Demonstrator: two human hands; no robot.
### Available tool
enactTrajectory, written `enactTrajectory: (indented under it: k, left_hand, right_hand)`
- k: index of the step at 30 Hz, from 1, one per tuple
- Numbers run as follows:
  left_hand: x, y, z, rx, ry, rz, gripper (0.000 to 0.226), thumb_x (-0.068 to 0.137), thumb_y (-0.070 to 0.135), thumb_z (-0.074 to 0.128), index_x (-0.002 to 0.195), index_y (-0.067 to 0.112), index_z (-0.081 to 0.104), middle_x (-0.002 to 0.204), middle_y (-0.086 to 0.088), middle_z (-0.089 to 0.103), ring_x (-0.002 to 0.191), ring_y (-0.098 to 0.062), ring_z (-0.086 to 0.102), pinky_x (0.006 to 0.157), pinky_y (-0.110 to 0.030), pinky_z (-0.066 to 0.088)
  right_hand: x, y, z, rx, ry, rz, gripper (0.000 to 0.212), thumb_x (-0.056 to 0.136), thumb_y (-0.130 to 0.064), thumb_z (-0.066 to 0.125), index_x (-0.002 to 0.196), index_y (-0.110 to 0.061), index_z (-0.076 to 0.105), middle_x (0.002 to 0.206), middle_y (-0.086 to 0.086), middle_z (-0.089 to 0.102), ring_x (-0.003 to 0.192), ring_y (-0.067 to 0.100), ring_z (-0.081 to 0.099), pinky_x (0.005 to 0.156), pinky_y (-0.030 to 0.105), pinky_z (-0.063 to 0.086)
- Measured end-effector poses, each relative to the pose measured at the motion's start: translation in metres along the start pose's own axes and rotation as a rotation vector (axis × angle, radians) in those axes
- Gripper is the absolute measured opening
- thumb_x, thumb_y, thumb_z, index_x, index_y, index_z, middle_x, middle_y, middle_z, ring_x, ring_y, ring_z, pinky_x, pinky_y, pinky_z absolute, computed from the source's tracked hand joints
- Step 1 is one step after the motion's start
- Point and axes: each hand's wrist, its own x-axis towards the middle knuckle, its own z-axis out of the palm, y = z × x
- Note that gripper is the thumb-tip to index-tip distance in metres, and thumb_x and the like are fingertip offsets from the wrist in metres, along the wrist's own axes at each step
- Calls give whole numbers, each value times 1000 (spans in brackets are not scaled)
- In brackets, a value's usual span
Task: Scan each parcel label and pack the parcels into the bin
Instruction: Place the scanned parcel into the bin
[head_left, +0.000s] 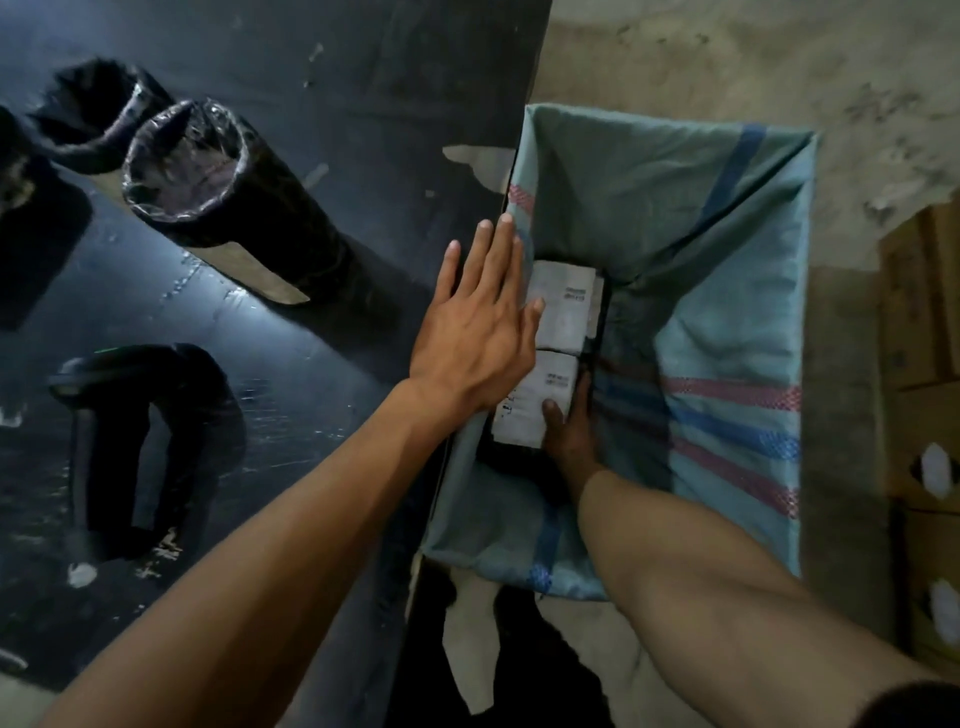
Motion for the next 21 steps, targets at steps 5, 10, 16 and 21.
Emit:
enactTrajectory:
  k: [5,10,16,21]
  left_hand:
    - [0,1,-1,25,-3,-6,65,107,40,20,159,2,8,168,-14,-1,155,-25,-4,125,-47,2]
    - [0,0,-3,35,-29,-9,66,107,40,20,159,3,4,168,-13,-5,155,-24,-7,125,-46,0]
    - [-1,-1,-5,21,-44,-1,65,107,40,19,159,4,2,168,-11,-7,154,-23,-10,125,-45,-3]
    - [-1,-4,-4,-27,-48,13,66,107,40,19,159,4,3,168,-11,-7,154,-23,-10,125,-45,-4]
  right_hand:
    - [13,15,4,-320,-26,156,73,112,-41,41,167,-32,-6,176,15,1,161,34,12,129,50,14]
    - [21,8,-3,-404,-141,251,75,112,-48,36,164,-38,-17,175,18,-9,162,37,4,129,56,9]
    - [31,-23,-23,-702,-267,270,77,112,-44,36,167,-20,-12,175,19,5,159,42,15,129,52,17]
    - [26,-60,-44,-816,-283,162,67,110,-44,42,166,-14,23,172,17,25,156,39,27,126,50,28]
